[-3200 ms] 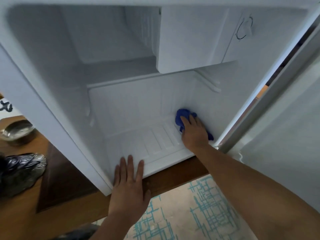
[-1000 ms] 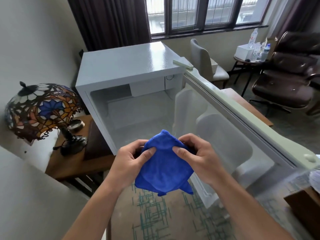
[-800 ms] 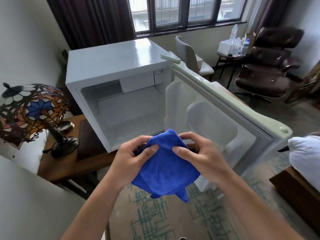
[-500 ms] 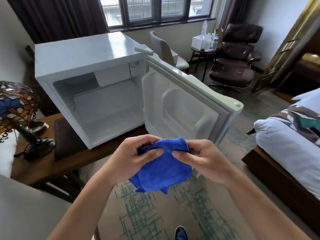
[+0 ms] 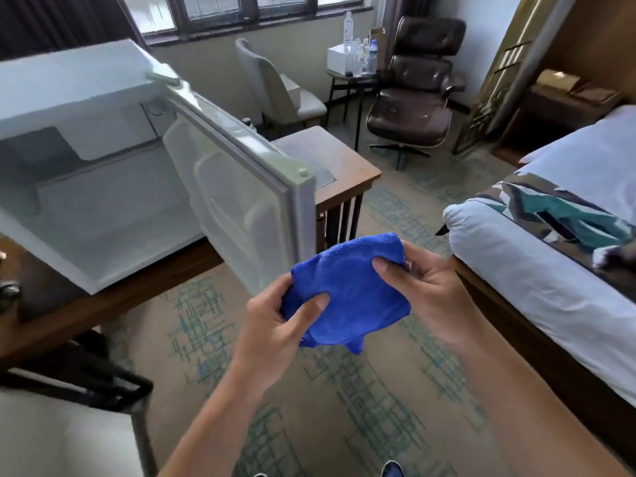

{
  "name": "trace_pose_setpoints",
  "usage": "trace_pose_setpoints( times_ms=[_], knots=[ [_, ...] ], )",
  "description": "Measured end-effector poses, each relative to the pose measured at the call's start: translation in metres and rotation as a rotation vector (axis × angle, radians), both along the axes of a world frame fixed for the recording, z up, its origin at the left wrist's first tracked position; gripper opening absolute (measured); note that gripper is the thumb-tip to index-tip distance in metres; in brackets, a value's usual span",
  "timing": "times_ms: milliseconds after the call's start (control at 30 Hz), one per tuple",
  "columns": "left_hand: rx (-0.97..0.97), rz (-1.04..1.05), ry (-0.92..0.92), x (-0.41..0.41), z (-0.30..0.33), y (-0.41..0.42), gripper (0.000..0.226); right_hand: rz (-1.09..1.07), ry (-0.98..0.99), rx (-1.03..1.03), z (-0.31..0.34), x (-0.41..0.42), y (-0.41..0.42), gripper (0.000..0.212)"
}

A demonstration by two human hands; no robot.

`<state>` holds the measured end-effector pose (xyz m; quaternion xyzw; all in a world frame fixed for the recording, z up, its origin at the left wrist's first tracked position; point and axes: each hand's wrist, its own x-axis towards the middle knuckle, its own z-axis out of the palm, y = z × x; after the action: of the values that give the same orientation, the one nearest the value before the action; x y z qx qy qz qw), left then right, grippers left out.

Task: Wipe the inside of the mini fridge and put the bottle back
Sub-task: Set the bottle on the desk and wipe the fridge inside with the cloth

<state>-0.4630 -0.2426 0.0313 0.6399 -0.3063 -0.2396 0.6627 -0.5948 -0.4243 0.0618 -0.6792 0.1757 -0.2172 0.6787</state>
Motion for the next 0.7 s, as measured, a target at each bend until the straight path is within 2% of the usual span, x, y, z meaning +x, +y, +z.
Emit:
trace_pose_setpoints(
  times_ms=[233, 367, 567, 700],
  knots=[
    [-0.018, 0.119, 0.053, -0.064, 0.003, -0.101, 0.013, -0.019, 0.057, 0.087, -0.013, -0.055, -0.096, 0.026],
    [-0.064, 0.188, 0.136, -0.068, -0.001, -0.149, 0.019, -0.061, 0.079, 0.110, -0.022, -0.059, -0.138, 0.047],
    [-0.019, 0.289, 0.087, -0.023, -0.023, -0.231, 0.023, -0.117, 0.087, 0.136, -0.040, -0.018, -0.198, 0.041],
    [0.000, 0.275, -0.035, 0.033, -0.021, -0.305, 0.029, -0.189, 0.078, 0.033, -0.052, 0.034, -0.250, 0.039]
  ],
)
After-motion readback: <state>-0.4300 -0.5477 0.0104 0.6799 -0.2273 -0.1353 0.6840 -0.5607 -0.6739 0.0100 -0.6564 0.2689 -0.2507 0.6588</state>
